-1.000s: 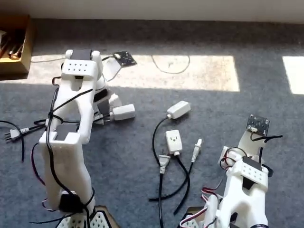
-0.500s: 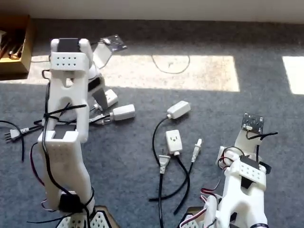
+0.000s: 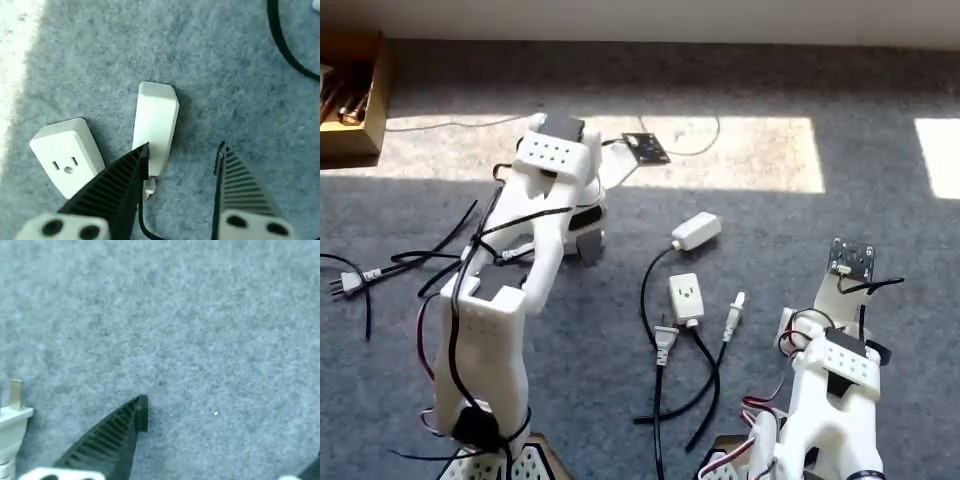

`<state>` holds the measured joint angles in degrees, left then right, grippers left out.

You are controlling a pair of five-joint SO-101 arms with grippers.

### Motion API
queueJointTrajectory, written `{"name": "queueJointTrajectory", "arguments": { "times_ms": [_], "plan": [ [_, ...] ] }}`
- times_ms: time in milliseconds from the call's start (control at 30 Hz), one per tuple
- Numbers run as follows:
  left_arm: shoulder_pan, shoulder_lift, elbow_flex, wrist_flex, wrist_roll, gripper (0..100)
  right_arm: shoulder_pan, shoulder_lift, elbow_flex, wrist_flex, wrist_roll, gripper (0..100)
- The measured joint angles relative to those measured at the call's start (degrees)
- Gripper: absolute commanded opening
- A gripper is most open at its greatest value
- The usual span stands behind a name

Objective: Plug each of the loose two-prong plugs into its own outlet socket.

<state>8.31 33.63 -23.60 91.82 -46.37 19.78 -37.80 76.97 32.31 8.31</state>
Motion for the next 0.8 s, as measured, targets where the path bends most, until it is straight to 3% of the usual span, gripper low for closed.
{"name": "queueJointTrajectory", "arguments": {
  "times_ms": [133, 367, 700, 800],
  "plan": [
    [-2.11, -0.18, 1.58, -3.78, -0.26, 18, 0.0, 0.0, 0.0, 0.0, 0.0, 49.5],
    [-3.87, -0.09, 2.99, -3.43, -2.81, 8, 0.0, 0.0, 0.0, 0.0, 0.0, 49.5],
    [-4.4, -1.23, 7.91, -3.87, -2.9, 9, 0.0, 0.0, 0.0, 0.0, 0.0, 49.5],
    [-4.4, -1.32, 7.91, -3.87, -2.9, 18, 0.0, 0.0, 0.0, 0.0, 0.0, 49.5]
  ]
}}
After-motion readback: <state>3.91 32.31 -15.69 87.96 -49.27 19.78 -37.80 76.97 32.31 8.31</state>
